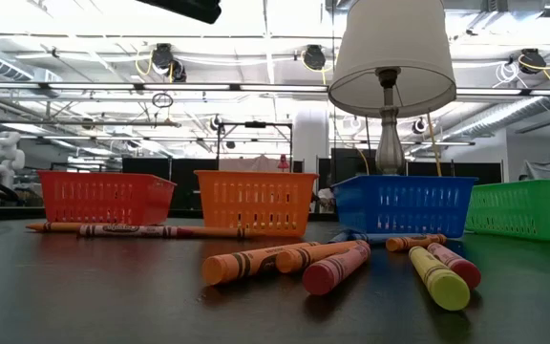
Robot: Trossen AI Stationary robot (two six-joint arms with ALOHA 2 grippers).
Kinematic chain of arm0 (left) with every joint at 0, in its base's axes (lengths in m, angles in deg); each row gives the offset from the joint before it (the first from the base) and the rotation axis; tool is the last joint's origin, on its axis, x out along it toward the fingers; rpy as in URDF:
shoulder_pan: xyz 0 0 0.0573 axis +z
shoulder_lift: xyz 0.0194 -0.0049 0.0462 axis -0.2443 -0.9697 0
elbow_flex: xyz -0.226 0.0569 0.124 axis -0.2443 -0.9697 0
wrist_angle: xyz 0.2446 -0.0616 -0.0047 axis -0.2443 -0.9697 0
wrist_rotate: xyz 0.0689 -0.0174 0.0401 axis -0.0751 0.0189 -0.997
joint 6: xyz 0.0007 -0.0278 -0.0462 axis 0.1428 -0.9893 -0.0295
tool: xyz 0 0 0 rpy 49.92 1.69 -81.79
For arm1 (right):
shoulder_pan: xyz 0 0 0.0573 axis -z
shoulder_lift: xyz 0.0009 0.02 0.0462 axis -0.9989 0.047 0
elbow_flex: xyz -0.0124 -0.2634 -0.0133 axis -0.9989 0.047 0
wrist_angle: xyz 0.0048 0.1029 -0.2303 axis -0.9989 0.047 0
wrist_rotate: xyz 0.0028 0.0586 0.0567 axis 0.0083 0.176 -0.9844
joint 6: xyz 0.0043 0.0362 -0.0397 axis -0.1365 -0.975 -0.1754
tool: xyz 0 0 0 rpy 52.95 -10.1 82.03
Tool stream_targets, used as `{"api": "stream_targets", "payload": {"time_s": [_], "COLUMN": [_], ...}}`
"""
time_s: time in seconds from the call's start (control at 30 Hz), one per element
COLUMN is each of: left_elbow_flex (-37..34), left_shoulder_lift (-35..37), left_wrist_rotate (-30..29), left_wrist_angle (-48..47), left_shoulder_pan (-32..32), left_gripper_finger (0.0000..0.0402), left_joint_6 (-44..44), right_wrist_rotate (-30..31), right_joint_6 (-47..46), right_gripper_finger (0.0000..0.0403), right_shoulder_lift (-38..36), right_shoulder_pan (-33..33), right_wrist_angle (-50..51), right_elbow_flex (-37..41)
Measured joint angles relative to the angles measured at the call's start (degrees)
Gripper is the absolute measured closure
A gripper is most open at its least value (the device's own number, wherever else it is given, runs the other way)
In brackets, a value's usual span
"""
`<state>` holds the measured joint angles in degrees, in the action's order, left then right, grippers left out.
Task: Sort crayons
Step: Put the red crayon into the blue bin
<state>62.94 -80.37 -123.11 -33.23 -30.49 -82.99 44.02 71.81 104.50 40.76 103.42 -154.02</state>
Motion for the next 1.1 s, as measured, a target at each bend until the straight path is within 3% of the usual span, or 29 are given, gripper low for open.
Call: {"api": "stream_targets", "payload": {"time_s": [0.23,0.5,0.73,1.1], "left_elbow_flex": [0.0,0.0,0.0,0.0], "left_shoulder_lift": [0.0,0.0,0.0,0.0], "left_wrist_rotate": [0.2,0.2,0.2,1.5], "left_wrist_angle": [-0.1,-0.1,0.0,0.0], "left_shoulder_pan": [0.1,0.3,0.3,0.3], "left_gripper_finger": [0.0206,0.0206,0.0206,0.0206], "left_joint_6": [-0.7,-0.7,-0.8,-0.8], "right_wrist_rotate": [0.0,0.0,0.0,0.0], "right_joint_6": [-20.8,-33.3,-41.0,-45.6], "right_gripper_finger": [0.0394,0.0394,0.0394,0.0394], "right_shoulder_lift": [0.0,0.0,0.0,0.1], "right_shoulder_pan": [0.8,3.1,5.3,5.5], "right_wrist_angle": [0.0,0.0,0.0,4.3], "right_elbow_flex": [0.0,0.0,0.0,0.0]}}
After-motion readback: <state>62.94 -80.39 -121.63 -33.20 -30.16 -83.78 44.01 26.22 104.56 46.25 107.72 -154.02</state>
